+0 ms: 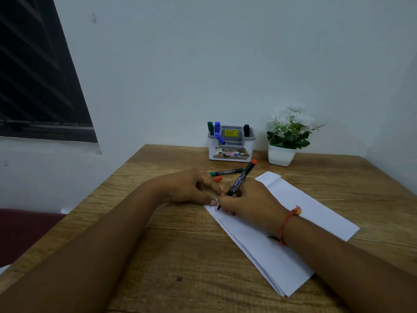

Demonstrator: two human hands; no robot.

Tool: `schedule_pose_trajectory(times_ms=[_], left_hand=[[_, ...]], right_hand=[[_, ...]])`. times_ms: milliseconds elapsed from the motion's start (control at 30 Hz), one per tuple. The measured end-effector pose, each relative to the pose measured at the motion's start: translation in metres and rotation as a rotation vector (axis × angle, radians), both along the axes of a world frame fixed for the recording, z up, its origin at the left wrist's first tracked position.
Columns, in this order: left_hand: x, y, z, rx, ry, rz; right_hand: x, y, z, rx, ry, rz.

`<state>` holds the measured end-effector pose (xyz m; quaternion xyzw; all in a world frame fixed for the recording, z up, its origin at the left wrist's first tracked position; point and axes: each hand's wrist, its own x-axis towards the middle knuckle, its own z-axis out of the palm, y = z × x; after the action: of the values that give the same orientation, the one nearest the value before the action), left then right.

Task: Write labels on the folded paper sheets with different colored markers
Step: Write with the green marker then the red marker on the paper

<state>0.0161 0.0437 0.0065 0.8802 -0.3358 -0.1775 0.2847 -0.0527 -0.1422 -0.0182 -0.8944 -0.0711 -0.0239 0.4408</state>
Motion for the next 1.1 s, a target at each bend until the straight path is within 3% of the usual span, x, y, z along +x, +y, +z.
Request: schedule_pose_trajectory(times_ms=[1100], left_hand=[[0.0012, 0.0012, 0.0003, 0.019, -0.014, 0.006]], right_hand=[[0.0064, -0.0004, -0.0036, -0.031, 0.001, -0.061]])
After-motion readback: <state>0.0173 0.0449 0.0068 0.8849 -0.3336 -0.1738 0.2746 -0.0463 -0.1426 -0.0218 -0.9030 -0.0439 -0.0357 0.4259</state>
